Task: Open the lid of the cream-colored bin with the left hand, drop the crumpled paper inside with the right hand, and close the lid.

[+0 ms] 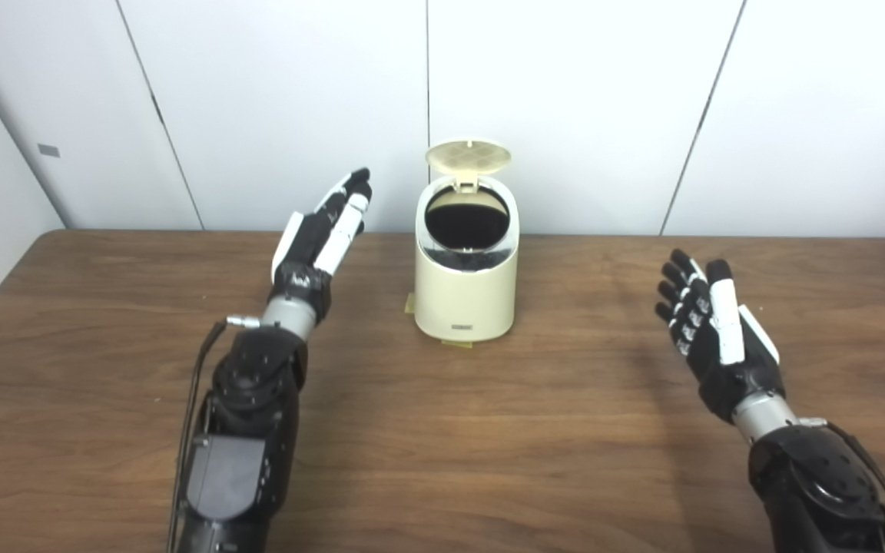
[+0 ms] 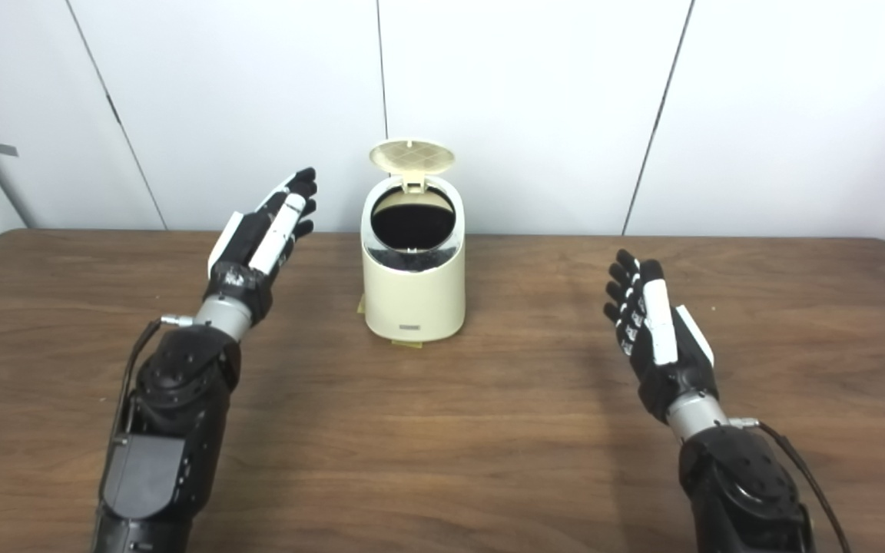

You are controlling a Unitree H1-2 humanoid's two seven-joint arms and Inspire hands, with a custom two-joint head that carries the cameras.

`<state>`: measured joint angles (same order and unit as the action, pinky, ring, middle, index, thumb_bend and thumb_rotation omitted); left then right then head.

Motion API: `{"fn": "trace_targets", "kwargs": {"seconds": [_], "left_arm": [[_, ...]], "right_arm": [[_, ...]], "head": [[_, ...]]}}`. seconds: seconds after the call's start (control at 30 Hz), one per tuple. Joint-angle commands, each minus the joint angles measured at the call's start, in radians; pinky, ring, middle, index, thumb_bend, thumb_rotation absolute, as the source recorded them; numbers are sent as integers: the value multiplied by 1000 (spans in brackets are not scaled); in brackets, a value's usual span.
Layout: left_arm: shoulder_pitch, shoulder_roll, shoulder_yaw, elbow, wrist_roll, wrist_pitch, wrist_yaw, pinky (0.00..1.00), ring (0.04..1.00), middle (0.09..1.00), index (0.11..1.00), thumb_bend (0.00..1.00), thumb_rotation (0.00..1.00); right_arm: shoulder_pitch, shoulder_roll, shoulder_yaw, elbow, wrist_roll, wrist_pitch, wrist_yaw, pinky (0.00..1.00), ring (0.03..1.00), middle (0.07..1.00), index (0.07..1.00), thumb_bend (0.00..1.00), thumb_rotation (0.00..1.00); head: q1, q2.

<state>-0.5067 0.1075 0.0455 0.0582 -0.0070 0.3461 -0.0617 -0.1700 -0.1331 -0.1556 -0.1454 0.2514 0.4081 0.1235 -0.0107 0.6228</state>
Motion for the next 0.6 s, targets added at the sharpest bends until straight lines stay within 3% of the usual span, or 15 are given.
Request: {"fn": "trace_targets", "kwargs": {"seconds": [0.0, 0.23, 0.57], "left_arm": [[-104, 23, 4, 8, -14, -28, -14, 964, 968, 964, 963, 512, 757], [-203, 10, 21, 40, -35, -15, 1, 964, 972, 963, 922, 576, 837], [-308, 32, -66, 109, 25, -18, -33, 966, 972, 964, 940, 551, 937]], "right_arm": [[-32, 15, 5, -61, 5, -8, -15, 1000, 1000, 1000, 1000, 643, 1000], [-34, 38, 29, -91, -21, -4, -47, 1000, 1000, 1000, 1000, 653, 1000], [4, 69, 45, -84, -37, -32, -64, 1000, 1000, 1000, 1000, 664, 1000]], "head": [[-3, 0], [-4, -8], [-1, -14]]}}
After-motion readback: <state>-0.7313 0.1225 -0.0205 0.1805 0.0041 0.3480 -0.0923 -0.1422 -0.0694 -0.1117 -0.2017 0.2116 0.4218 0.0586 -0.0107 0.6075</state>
